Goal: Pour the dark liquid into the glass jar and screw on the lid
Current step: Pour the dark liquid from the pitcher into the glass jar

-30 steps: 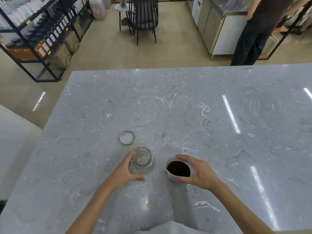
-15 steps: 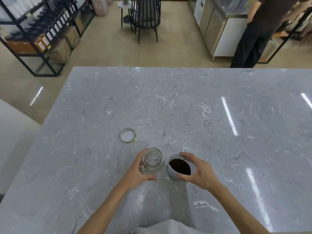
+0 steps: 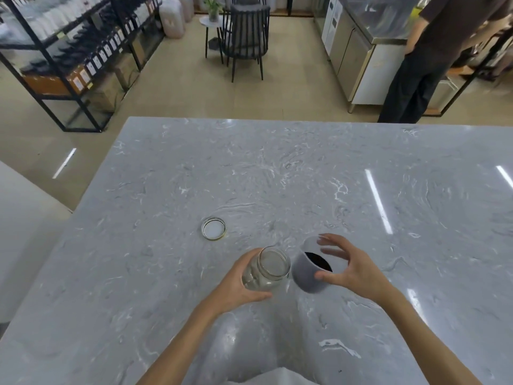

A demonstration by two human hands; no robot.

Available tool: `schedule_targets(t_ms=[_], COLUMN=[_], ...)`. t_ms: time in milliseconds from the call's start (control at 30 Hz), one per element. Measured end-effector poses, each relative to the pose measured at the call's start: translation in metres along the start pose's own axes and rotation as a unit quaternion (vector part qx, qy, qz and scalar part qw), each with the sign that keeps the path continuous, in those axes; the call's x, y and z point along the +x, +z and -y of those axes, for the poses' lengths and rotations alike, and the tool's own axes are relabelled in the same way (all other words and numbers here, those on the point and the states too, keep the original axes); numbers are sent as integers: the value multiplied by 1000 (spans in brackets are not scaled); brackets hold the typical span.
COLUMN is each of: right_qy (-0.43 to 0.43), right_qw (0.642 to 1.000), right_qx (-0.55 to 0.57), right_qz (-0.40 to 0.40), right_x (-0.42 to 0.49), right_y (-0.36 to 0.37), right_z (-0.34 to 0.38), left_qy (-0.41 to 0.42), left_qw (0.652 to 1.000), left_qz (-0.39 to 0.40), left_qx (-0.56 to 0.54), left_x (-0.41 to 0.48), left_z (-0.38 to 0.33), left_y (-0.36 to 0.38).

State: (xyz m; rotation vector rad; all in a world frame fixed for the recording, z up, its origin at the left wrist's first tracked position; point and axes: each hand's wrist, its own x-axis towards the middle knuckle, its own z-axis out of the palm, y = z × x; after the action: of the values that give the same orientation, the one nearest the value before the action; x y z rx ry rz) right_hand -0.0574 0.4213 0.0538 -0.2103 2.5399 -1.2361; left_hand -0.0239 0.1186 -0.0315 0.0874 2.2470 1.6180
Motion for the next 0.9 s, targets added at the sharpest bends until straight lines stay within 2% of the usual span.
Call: schedule_targets(t_ms=[133, 367, 567, 900], right_qy=[-42, -103, -170, -191], right_qw=[989, 962, 920, 900], right_qx=[-137, -251, -353, -389], right_qz=[23, 24, 22, 45], right_x=[4, 10, 15, -1], right_y=[-21, -62, -89, -108], right_z=[33, 85, 130, 162], left_qy=[5, 15, 14, 27], left_qw=[1000, 997, 999, 999], left_qz=[8, 6, -3, 13], left_qx=[-30, -78, -39, -35], left_x=[-4, -12, -19, -26], left_z=[-26, -65, -95, -126], left_y=[1, -8, -16, -30])
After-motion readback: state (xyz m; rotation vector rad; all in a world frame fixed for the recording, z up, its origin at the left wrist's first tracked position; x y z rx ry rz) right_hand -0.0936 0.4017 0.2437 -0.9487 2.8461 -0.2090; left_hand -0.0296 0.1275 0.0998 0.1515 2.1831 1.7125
